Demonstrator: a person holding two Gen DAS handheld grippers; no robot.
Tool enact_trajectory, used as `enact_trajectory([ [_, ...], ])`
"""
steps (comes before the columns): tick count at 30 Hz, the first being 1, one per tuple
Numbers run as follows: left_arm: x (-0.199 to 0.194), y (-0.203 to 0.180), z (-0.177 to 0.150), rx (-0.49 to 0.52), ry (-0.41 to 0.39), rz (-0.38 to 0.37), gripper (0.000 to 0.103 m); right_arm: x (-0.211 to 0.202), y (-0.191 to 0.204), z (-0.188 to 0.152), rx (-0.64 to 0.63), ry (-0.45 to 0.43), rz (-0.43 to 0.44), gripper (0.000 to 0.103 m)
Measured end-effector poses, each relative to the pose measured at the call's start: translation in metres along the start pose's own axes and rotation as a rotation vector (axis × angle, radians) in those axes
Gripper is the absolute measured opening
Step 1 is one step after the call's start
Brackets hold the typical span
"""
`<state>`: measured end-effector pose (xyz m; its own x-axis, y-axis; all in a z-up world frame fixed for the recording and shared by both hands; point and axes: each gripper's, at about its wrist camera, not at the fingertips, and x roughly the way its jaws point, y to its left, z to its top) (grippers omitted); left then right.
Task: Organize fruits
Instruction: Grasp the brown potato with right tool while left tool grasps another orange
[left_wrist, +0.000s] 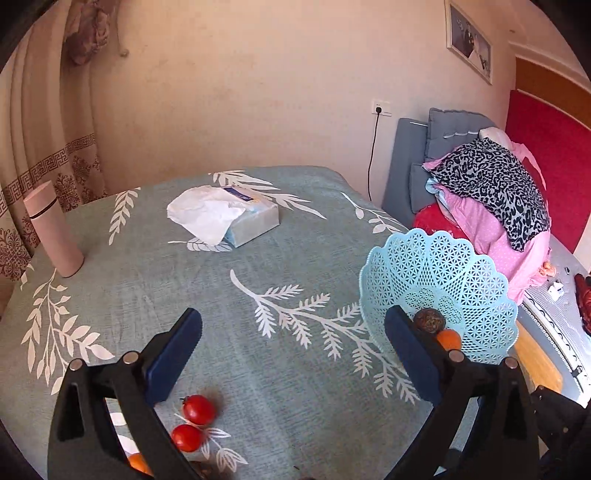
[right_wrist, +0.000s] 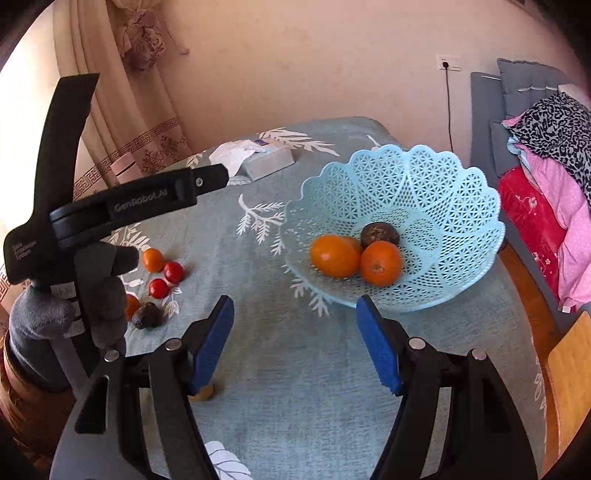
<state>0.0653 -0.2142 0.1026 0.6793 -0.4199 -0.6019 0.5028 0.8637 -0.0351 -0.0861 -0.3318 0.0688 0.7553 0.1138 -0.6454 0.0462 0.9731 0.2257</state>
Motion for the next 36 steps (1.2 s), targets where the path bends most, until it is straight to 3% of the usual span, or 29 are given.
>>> enact_trajectory([
  [5, -0.013, 0.047, -0.001, -0.083, -0.002, 0.065, 0.098, 0.018, 0.044, -0.017, -0.121, 0.087, 0.088, 0.07],
  [11, -0.026, 0.1, -0.009, -0.174, 0.008, 0.139, 0.098, 0.035, 0.073, -0.036, -0.212, 0.158, 0.103, 0.07],
  [14, -0.03, 0.125, -0.016, -0.22, 0.019, 0.174, 0.098, 0.042, 0.079, -0.043, -0.245, 0.179, 0.087, 0.066],
  [17, -0.026, 0.146, -0.025, -0.267, 0.043, 0.193, 0.098, 0.047, 0.077, -0.046, -0.249, 0.202, 0.076, 0.054],
  [23, -0.008, 0.164, -0.043, -0.348, 0.122, 0.189, 0.098, 0.05, 0.075, -0.047, -0.256, 0.21, 0.055, 0.046],
  [29, 0.013, 0.156, -0.054, -0.319, 0.187, 0.171, 0.098, 0.05, 0.072, -0.046, -0.252, 0.21, 0.051, 0.034],
  [31, 0.019, 0.152, -0.056, -0.304, 0.207, 0.16, 0.094, 0.049, 0.069, -0.045, -0.239, 0.211, 0.06, 0.031],
  [33, 0.027, 0.148, -0.059, -0.29, 0.24, 0.139, 0.077, 0.048, 0.067, -0.044, -0.226, 0.212, 0.07, 0.03],
  [36, 0.036, 0.144, -0.064, -0.289, 0.275, 0.11, 0.064, 0.048, 0.067, -0.043, -0.216, 0.212, 0.077, 0.03],
])
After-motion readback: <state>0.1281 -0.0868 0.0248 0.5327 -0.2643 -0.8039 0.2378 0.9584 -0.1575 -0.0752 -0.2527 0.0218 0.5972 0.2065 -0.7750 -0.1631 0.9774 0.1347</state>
